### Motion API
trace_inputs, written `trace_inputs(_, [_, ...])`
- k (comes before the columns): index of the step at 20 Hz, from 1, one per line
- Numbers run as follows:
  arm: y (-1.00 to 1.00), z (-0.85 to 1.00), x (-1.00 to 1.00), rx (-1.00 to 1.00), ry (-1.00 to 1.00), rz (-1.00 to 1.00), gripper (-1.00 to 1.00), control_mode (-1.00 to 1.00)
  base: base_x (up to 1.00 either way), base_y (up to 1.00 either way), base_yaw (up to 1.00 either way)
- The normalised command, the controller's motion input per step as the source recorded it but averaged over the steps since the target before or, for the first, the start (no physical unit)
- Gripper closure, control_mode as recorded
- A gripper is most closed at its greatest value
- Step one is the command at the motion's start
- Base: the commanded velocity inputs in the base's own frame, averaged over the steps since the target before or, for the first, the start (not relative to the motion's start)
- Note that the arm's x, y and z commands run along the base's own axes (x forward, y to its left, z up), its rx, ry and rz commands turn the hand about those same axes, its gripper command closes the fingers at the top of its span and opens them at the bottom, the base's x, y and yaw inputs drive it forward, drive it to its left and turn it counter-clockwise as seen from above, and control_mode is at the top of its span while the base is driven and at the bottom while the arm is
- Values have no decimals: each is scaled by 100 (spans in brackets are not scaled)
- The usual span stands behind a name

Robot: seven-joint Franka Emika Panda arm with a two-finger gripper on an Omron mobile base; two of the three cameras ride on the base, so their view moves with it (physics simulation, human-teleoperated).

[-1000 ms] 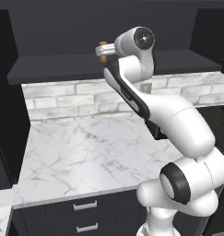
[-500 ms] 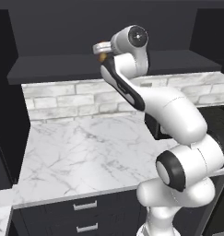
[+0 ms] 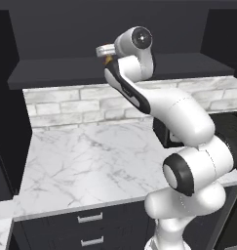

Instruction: Retrieve the shaker from the cabinet and place it next the steak on a plate on the dining table.

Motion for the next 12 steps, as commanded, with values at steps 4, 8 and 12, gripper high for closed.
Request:
trace_inputs(4, [0,-22,7,0,0,0,-100,-100,0,0,0])
trace_inputs(8, [0,-13,12,1,0,0,-100,-100,0,0,0])
trace_inputs(12, [0,-6,16,2,0,0,-100,-100,0,0,0])
